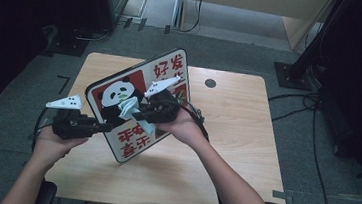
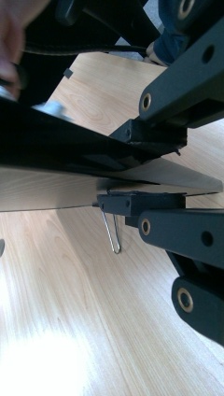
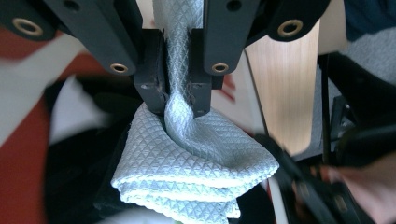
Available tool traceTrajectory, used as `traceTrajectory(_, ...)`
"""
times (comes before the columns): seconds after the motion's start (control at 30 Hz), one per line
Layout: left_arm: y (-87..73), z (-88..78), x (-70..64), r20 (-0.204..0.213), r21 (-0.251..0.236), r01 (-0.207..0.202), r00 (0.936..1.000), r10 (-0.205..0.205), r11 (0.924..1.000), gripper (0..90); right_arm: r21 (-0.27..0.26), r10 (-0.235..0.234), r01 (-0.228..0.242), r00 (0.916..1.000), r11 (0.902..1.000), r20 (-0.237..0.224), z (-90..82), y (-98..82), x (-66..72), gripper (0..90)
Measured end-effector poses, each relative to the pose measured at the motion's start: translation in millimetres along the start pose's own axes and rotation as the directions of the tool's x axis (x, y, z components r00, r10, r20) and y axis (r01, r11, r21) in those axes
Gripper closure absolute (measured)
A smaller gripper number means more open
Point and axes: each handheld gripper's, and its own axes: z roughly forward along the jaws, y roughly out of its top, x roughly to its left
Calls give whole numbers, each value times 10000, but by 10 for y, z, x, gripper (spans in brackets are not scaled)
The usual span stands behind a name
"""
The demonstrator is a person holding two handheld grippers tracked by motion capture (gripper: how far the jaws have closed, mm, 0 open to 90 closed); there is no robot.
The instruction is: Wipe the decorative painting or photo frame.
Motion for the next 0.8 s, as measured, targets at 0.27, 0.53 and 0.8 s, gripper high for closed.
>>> traceTrajectory(0.27,-14,-34,-7,-24,-52,103,9999,-103,9999,736,-317,-591,589,9982,9978,-31,-149,519,108,804)
traceTrajectory(0.53,-36,-73,-21,-21,-33,112,9999,-112,9999,742,-323,-807,805,9967,9962,-36,-135,780,189,803)
traceTrajectory(0.8,-35,-86,-21,-195,22,124,9997,-124,9999,783,-188,-779,778,9969,9968,-94,-97,773,185,803)
